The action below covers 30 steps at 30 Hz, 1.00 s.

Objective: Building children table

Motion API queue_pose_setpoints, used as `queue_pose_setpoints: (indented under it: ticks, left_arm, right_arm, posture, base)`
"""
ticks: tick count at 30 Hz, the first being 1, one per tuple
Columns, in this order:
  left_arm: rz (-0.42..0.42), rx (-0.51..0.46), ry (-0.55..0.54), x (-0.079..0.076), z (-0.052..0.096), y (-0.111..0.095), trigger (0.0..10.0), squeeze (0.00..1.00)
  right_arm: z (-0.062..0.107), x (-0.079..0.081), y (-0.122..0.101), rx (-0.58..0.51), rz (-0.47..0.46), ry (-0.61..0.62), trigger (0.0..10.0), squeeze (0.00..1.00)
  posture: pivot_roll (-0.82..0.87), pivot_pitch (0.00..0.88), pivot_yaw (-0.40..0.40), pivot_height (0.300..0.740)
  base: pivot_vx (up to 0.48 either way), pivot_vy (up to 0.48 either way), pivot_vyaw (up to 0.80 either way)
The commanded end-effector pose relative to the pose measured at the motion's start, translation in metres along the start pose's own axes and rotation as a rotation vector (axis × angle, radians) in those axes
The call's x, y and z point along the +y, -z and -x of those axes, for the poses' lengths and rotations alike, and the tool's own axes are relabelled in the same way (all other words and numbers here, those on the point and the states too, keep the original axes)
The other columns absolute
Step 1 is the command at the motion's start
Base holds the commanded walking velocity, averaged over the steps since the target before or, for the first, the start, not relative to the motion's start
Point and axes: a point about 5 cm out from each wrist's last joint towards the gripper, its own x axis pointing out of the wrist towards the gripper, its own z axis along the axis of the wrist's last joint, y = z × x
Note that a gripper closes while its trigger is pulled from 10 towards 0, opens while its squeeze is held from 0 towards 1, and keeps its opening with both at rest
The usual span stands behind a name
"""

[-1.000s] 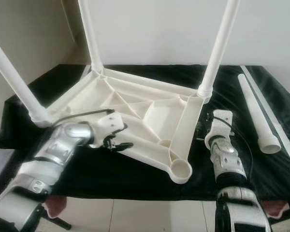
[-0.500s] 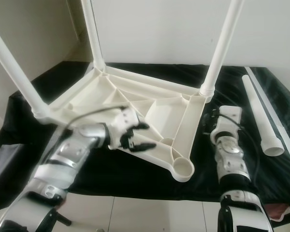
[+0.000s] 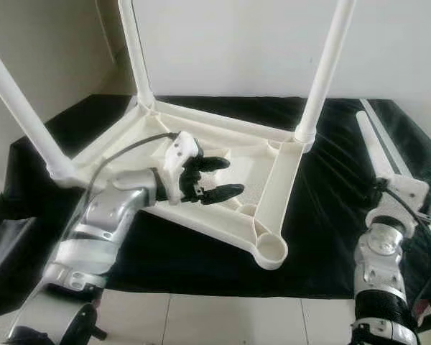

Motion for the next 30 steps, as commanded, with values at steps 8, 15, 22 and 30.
queue_pose_setpoints:
  ticks: [8, 15, 22, 30]
  left_arm:
    - [0.038, -0.021, -0.146, 0.003, -0.003, -0.003, 10.0, 0.00]
    - [0.054, -0.007, -0.136, -0.003, -0.007, 0.002, 10.0, 0.00]
    - [0.058, 0.001, -0.151, -0.004, -0.007, 0.002, 10.0, 0.00]
    - [0.056, 0.008, -0.147, -0.005, -0.006, 0.001, 10.0, 0.00]
  right_arm:
    - [0.000, -0.019, 0.006, 0.052, -0.023, 0.055, 10.0, 0.00]
    - [-0.002, -0.027, 0.014, 0.131, -0.037, 0.026, 10.0, 0.00]
    - [-0.007, -0.029, 0.019, 0.201, -0.086, -0.075, 10.0, 0.00]
    - [-0.012, -0.029, 0.022, 0.232, -0.126, -0.138, 10.0, 0.00]
  posture:
    - [-0.03, 0.000, 0.034, 0.740]
    - [-0.03, 0.007, 0.031, 0.740]
    - [-0.02, 0.019, 0.033, 0.740]
    - [-0.02, 0.023, 0.036, 0.740]
  base:
    - [0.000, 0.000, 0.00]
    - [0.000, 0.000, 0.00]
    - [0.000, 0.000, 0.00]
    - [0.000, 0.000, 0.00]
